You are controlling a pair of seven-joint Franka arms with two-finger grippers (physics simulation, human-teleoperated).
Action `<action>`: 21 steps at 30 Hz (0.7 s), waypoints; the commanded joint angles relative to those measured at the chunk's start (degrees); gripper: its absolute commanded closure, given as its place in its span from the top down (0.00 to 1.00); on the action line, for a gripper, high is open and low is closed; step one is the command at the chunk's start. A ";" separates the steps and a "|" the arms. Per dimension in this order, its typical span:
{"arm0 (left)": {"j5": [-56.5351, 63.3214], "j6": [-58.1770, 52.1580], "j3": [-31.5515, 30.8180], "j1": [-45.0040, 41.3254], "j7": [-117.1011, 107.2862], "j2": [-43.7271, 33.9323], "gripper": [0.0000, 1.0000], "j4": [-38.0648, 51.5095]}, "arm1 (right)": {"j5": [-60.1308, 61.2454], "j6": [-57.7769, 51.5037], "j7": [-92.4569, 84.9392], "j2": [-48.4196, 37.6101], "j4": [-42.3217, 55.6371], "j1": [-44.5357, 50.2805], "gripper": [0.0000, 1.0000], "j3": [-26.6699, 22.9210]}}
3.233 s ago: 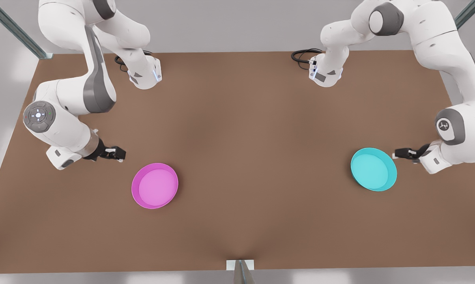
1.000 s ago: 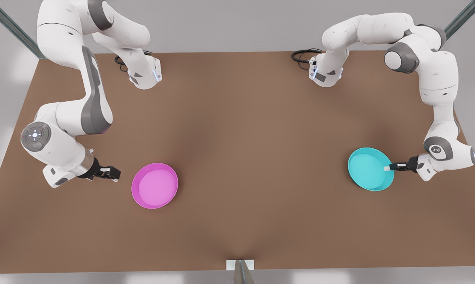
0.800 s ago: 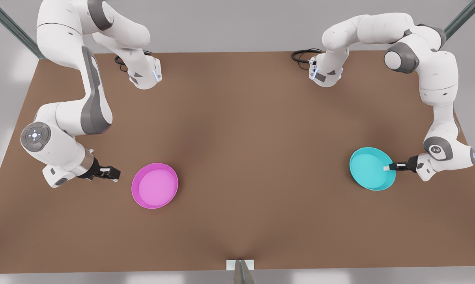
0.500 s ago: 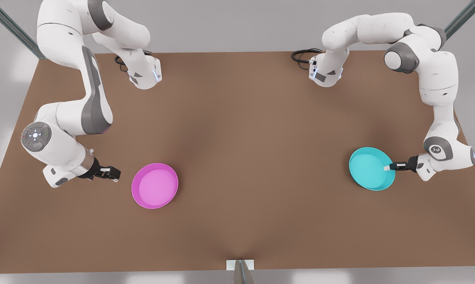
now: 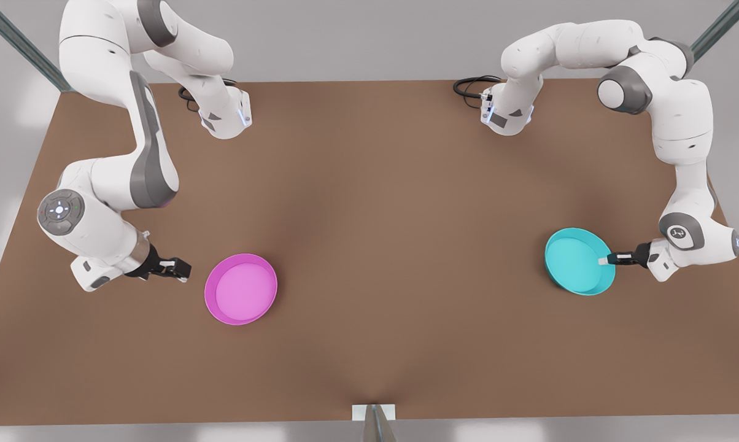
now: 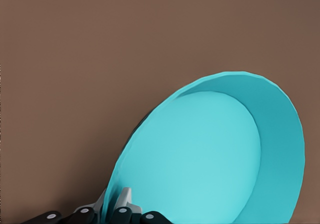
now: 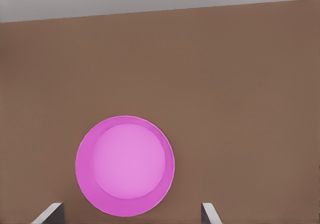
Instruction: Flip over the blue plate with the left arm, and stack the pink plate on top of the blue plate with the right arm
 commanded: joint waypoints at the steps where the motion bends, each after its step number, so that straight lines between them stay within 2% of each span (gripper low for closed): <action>1: -1.56 -0.16 0.02 0.01 0.10 0.01 0.26 0.00 | 0.00 0.00 0.00 0.00 0.00 0.00 1.00 0.00; 9: -1.56 -4.73 0.46 0.01 0.02 -0.61 0.24 0.26 | 0.09 0.00 0.00 0.00 0.00 0.00 1.00 0.00; 21: -1.64 -4.73 0.90 0.01 0.10 -0.61 0.21 0.35 | -1.23 -0.88 0.09 -0.09 -0.79 0.26 1.00 0.09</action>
